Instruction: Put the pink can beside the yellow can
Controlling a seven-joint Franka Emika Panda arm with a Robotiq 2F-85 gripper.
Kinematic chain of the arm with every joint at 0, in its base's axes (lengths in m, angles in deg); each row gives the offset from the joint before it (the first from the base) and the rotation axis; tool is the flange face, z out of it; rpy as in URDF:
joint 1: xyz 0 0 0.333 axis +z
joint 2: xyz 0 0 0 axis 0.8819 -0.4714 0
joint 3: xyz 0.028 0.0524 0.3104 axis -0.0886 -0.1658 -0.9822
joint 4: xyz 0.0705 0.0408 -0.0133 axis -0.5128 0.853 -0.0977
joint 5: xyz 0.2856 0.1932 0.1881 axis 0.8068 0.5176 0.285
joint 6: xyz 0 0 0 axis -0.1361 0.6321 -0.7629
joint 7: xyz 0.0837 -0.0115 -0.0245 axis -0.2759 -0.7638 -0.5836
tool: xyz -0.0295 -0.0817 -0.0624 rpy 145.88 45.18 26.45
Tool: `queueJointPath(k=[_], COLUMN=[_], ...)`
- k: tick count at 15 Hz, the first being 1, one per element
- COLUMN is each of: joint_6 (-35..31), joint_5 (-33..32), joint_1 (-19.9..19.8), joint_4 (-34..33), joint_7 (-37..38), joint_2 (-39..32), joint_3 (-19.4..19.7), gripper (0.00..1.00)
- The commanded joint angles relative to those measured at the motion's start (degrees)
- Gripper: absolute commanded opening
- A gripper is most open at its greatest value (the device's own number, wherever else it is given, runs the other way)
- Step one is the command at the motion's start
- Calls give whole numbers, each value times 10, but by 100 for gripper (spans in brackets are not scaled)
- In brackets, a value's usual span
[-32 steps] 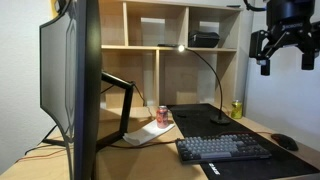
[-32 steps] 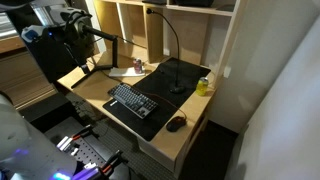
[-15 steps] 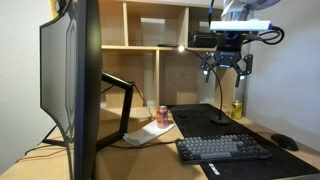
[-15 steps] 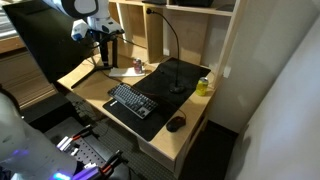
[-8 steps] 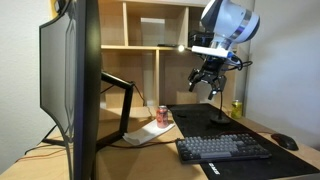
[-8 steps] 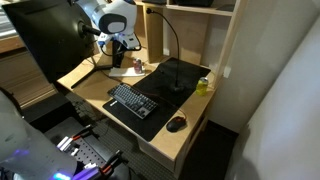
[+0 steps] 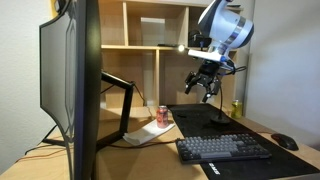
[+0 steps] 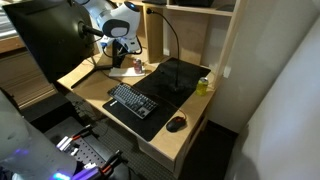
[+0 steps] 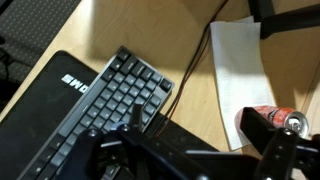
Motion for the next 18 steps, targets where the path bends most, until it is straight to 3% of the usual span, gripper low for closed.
queueJointPath(k=[1, 4, 5, 9, 10, 11, 13, 18], joint_6=[-19, -27, -19, -19, -5, -43, -38, -104], joint_5=[124, 225, 182, 187, 146, 135, 170, 302], joint_1=[13, 13, 25, 29, 36, 48, 45, 36], joint_4=[-88, -156, -107, -121, -121, -130, -164, -240], joint_7=[-16, -19, -12, -12, 15, 47, 104, 123], joint_2=[-100, -155, -114, -128, -136, -159, -204, -291], joint_3=[2, 3, 15, 19, 28, 33, 31, 21], gripper=[100, 100, 100, 100, 100, 100, 100, 100])
